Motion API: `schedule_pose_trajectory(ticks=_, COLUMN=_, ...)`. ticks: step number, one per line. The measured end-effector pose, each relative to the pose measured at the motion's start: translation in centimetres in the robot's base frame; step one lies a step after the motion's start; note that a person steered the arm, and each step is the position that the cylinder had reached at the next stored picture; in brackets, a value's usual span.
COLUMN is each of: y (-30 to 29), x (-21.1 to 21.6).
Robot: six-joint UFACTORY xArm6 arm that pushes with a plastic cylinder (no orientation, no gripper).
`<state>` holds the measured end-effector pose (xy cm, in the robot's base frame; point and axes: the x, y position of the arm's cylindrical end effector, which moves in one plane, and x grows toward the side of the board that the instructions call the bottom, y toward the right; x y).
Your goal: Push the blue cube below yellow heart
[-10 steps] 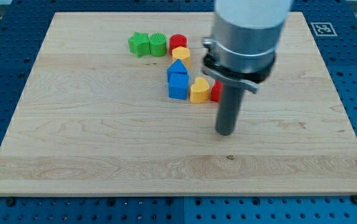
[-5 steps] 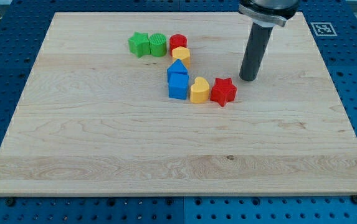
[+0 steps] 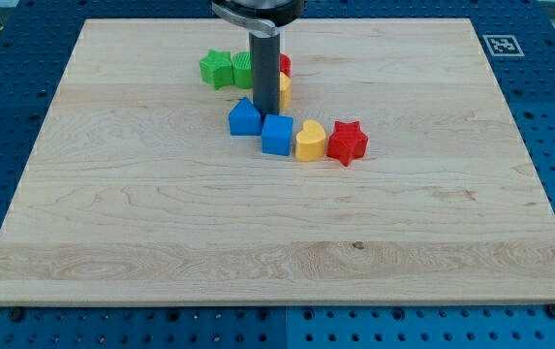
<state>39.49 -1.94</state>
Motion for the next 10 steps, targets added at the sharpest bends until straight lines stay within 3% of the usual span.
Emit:
schedule_pose_trajectory(ticks=1, y=0.1, x=3.2)
schedule_pose_trajectory(ticks=5, y=0.0, x=7.9)
schedule_pose_trajectory(ticks=10, y=3.2, x=10.4)
